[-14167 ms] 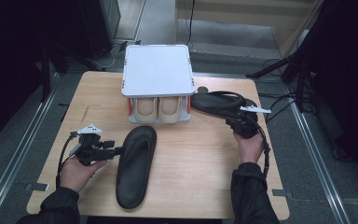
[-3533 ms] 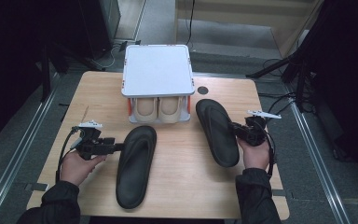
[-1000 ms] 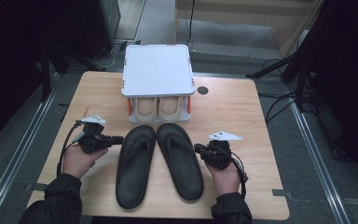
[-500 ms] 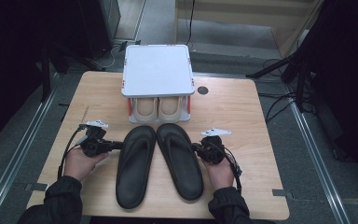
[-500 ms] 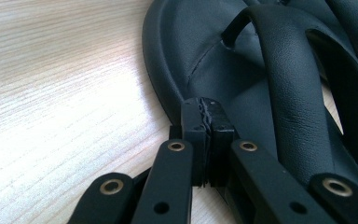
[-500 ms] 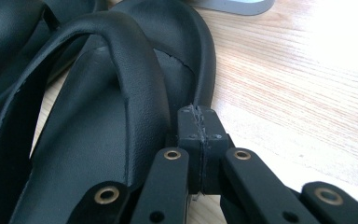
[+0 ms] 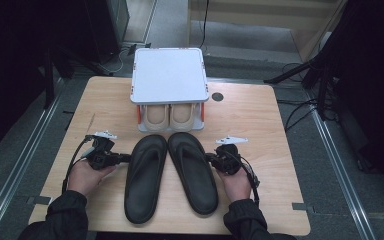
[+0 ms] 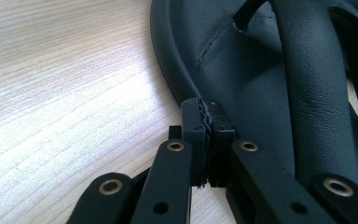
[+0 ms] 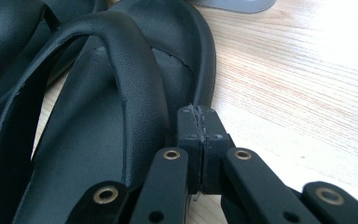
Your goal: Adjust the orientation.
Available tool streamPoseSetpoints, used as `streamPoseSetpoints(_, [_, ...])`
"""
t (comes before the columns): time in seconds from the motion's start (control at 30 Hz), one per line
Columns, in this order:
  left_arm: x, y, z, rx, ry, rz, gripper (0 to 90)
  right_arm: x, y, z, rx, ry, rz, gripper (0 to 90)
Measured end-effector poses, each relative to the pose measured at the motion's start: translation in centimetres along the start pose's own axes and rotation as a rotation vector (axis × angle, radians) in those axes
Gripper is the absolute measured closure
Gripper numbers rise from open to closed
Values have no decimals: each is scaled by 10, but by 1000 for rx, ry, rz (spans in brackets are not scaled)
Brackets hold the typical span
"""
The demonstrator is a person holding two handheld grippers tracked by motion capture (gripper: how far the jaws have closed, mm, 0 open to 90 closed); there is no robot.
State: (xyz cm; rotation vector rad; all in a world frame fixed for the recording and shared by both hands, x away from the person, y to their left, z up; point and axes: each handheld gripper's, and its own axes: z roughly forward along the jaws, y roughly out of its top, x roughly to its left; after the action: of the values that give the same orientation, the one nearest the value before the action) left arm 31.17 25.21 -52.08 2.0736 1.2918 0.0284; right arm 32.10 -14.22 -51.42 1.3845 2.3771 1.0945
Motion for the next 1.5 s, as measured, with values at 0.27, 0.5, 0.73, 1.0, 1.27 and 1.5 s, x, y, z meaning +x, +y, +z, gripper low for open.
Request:
streamPoseSetpoints(0.27, [-1, 0, 0, 1, 0, -4, 891, 0, 0, 0, -2, 0, 1, 898])
streamPoseSetpoints(0.5, [-5, -1, 1, 8, -8, 7, 891, 0, 0, 0, -1, 1, -1, 895])
streamPoseSetpoints(0.73, [-8, -1, 2, 14, -10, 7, 890, 0, 0, 0, 2, 2, 2, 893])
streamPoseSetpoints(1.0, [-17, -3, 4, 30, -20, 36, 888, 0, 0, 0, 6, 4, 8, 886])
streamPoseSetpoints(1.27, [-23, -3, 5, 48, -34, 54, 883, 0, 0, 0, 8, 4, 10, 884])
streamPoseSetpoints(1.5, [-28, -5, 6, 54, -52, 58, 885, -1, 0, -1, 10, 5, 11, 884])
